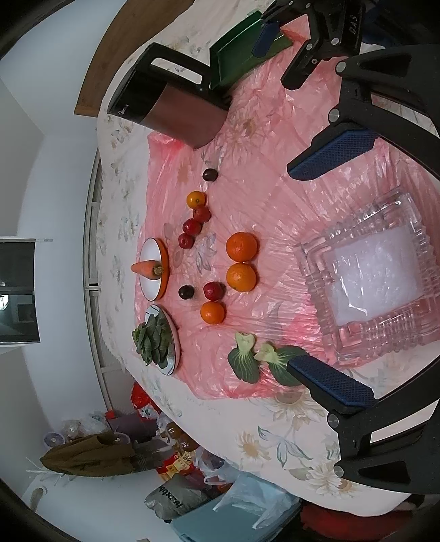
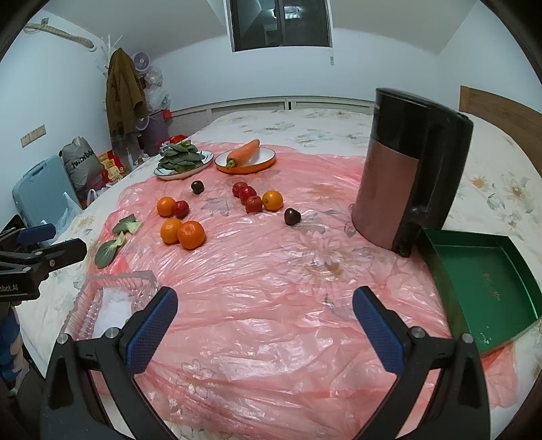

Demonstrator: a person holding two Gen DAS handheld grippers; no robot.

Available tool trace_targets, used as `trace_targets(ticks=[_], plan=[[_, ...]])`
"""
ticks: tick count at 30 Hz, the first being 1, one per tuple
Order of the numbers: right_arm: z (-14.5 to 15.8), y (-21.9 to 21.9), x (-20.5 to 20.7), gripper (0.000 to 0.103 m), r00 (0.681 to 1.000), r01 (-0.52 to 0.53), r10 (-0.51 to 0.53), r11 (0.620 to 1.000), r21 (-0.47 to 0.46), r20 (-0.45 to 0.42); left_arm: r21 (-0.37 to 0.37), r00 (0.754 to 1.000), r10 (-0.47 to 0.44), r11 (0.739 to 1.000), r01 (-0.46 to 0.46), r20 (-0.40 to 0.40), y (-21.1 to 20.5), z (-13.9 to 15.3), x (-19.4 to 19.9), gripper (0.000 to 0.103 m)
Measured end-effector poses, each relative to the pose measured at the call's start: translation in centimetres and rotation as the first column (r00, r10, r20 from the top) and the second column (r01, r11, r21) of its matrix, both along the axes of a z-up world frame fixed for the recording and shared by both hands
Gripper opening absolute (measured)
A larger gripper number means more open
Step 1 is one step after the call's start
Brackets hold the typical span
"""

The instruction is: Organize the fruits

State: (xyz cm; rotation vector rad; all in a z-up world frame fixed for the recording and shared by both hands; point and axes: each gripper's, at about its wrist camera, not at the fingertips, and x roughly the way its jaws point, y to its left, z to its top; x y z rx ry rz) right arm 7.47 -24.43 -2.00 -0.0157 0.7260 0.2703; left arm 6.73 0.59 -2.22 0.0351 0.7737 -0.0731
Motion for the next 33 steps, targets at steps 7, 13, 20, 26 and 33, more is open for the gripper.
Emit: trace_targets(ticks=[7,13,20,26,33], plan=[[-0.7,0.1,1.5,0.103,1.000,-0.009,0.009,1.000,0.008,-0.025,0.010,1.000,-0.001,1.000,0.001,-0.025,0.5,-1.0,1.4,0.098],[-1.2,0.8,3.8,0.103,0.997,-0.043,0.042,0.999,-0.004,-0.065,0.011,0.998,-0.018,1.000,0.019,-0.056,1.4,-1.8,3.4,0.089],[-2.0,1.9,8.0,0.103,0.990,-0.093,0.090,0.995,-0.021,-0.109,-0.001,0.994,-0.038,0.999,0.038,-0.098,3.5,-2.5,7.9,0.082],[-3.0,2.1,12.5,0.099,0.985,-0.107,0.103,0.994,-0.022,-0.136,-0.020,0.981,-0.071,0.997,0.069,-0.179,3.8,-4.8,12.3,0.065],[-5.1,1.6,17.7,0.096,0.982,-0.087,0.082,0.996,-0.017,-0.171,-0.063,0.967,-0.067,0.997,0.053,-0.245,3.3,-7.5,15.5,0.063]])
